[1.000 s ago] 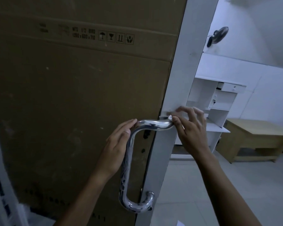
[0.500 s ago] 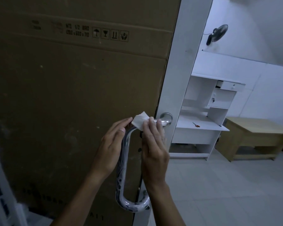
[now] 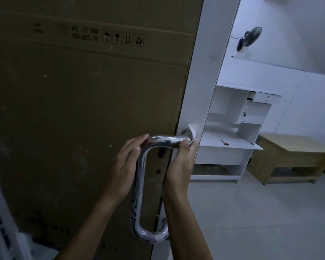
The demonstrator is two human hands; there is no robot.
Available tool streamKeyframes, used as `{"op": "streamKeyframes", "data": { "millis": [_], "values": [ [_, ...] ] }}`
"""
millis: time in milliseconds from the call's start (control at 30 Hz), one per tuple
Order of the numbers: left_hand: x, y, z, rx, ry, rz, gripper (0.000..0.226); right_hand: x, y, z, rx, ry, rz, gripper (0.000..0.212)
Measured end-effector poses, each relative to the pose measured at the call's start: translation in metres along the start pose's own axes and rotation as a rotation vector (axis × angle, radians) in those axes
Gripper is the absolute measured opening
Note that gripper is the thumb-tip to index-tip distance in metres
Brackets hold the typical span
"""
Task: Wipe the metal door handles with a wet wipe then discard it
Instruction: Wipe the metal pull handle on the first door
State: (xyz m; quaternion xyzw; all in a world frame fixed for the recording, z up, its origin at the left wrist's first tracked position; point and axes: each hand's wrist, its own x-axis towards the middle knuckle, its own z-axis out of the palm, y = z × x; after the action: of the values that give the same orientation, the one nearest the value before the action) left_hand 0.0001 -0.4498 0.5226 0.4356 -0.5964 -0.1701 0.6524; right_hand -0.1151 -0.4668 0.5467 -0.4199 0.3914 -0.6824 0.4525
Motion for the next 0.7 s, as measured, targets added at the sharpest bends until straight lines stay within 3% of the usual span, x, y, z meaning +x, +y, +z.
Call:
{"op": "streamKeyframes", "data": {
  "millis": [133,267,333,433,500,600,700],
  "values": [
    [0.0,0.0,-0.001,-0.008,-0.013,-0.017,0.039,-0.007,-0.027,0.006,0.639,-0.014,0.236,0.049],
    [-0.001,0.002,-0.003,-0.019,-0.025,-0.031,0.039,-0.021,-0.033,-0.002,0.804,-0.136,0.368,0.026],
    [0.0,0.006,-0.004,-0.037,-0.027,-0.049,0.04,-0.025,-0.03,-0.001,0.815,-0.233,0.386,0.036],
    [-0.001,0.012,-0.006,-0.044,-0.053,-0.067,0.039,-0.029,-0.021,0.008,0.678,-0.303,0.386,0.046],
    [-0.002,0.015,-0.01,-0.043,-0.078,-0.08,0.038,-0.032,-0.013,0.015,0.439,-0.342,0.317,0.044],
    [-0.003,0.015,-0.016,-0.064,-0.064,-0.119,0.041,-0.037,0.001,0.02,-0.02,-0.425,0.165,0.058],
    [-0.004,0.011,-0.021,-0.081,-0.025,-0.167,0.041,-0.045,0.018,0.028,-0.248,-0.47,0.004,0.075]
  ]
}}
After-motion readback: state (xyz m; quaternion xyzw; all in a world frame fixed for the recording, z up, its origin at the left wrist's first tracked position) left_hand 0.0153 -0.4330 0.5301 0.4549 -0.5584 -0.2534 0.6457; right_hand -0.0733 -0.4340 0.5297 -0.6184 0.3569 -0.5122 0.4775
